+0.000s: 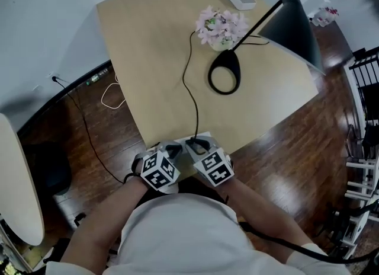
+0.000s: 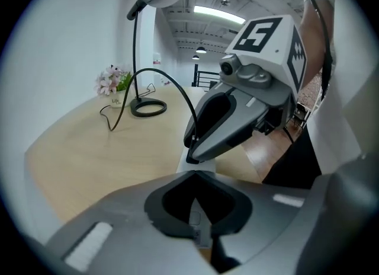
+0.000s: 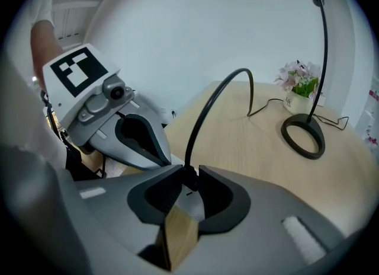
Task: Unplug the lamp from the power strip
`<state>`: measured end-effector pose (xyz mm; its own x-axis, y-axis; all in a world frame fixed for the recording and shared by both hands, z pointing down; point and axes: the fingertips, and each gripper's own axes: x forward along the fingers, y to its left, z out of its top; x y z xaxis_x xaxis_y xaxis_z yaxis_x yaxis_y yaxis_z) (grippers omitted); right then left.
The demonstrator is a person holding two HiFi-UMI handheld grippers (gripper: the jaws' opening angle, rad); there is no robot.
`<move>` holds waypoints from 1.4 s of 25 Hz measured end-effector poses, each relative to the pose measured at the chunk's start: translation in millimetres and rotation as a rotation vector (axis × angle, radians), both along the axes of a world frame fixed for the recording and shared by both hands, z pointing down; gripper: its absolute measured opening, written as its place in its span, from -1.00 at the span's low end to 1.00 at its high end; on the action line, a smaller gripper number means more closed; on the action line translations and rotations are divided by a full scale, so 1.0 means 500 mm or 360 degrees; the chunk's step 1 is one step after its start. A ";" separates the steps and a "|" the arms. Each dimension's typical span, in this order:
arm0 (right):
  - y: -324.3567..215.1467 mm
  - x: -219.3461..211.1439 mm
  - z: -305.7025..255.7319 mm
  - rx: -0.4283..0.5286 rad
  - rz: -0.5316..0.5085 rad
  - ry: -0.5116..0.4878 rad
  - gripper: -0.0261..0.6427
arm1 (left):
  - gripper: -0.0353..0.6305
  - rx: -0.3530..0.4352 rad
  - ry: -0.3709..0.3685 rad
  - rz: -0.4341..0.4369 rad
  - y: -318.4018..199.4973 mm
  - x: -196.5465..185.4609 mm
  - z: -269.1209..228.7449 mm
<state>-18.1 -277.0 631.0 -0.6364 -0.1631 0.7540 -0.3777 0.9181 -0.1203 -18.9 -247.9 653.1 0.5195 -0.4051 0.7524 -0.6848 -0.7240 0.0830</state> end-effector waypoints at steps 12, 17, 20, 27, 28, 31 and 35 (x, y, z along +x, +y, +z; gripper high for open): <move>-0.044 -0.051 -0.138 0.0174 -0.0033 -0.0182 -0.67 | -0.89 -0.0060 -0.0076 0.0011 -0.003 0.001 0.004; -0.083 -0.024 -0.064 0.0104 -0.0010 -0.0037 -0.66 | -0.88 -0.0103 -0.0020 0.0002 -0.001 0.007 0.000; -0.102 -0.012 -0.022 0.0075 0.0014 0.0003 -0.65 | -0.88 -0.0080 0.0015 0.0007 -0.002 0.006 -0.004; -0.111 -0.009 0.035 0.0043 -0.0010 0.0061 -0.64 | -0.88 0.0042 0.0200 -0.0192 -0.011 -0.028 -0.073; -0.113 -0.010 0.035 0.0051 -0.0008 0.0061 -0.64 | -0.88 0.0045 0.0229 -0.0226 -0.008 -0.038 -0.083; -0.113 -0.012 0.032 0.0078 0.0004 0.0063 -0.64 | -0.88 0.0067 0.0278 -0.0320 0.012 -0.078 -0.108; -0.102 -0.009 0.032 0.0096 0.0035 0.0076 -0.42 | -0.88 0.0120 0.0292 -0.0406 0.052 -0.150 -0.149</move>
<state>-22.3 -328.0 647.2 -0.5958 -0.2225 0.7717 -0.4016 0.9146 -0.0464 -93.9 -221.6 578.5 0.5184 -0.5908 0.6183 -0.8235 -0.5399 0.1745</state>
